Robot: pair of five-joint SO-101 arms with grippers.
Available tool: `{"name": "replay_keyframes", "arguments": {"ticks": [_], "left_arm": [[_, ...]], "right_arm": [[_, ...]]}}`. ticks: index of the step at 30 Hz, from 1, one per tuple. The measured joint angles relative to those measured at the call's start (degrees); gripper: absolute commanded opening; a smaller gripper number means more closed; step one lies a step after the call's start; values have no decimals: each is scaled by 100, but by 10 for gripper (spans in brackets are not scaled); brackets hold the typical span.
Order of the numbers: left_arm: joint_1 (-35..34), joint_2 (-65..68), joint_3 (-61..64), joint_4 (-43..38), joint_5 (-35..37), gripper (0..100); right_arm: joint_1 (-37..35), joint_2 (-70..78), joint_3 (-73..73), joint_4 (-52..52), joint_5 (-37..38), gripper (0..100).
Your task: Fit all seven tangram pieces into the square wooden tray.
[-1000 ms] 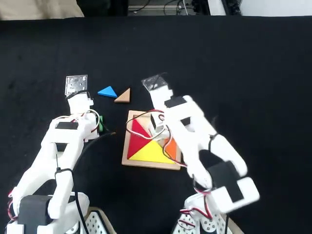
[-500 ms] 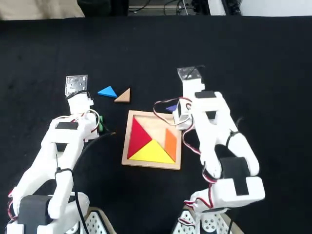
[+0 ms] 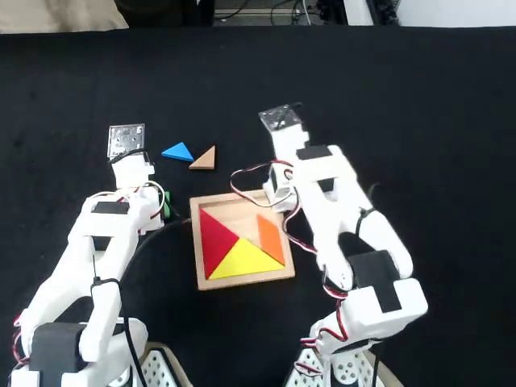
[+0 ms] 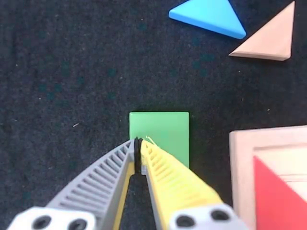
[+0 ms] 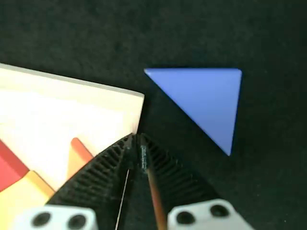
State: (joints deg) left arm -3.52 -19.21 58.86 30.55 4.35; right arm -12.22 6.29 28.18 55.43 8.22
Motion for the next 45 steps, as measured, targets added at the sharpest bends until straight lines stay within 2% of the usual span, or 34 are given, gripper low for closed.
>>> {"name": "replay_keyframes", "arguments": {"ticks": [3, 7, 10, 13, 16, 27, 33, 45], "left_arm": [[0, 0, 0, 0, 0, 32], [0, 0, 0, 0, 0, 32], [0, 0, 0, 0, 0, 32], [0, 0, 0, 0, 0, 32], [0, 0, 0, 0, 0, 32], [0, 0, 0, 0, 0, 33], [0, 0, 0, 0, 0, 33], [0, 0, 0, 0, 0, 33]], "right_arm": [[53, 0, -158, 105, 0, 11], [712, -211, -519, 237, 193, 11], [1134, -299, -765, 246, 1011, 27], [1169, -308, -1099, 624, 2101, 154], [1169, -141, -1591, 1108, 2787, 274], [888, 1811, -3288, 2708, 4949, 283], [721, 2646, -4273, 3262, 5125, 283], [686, 3560, -5231, 3376, 5125, 280]]}}
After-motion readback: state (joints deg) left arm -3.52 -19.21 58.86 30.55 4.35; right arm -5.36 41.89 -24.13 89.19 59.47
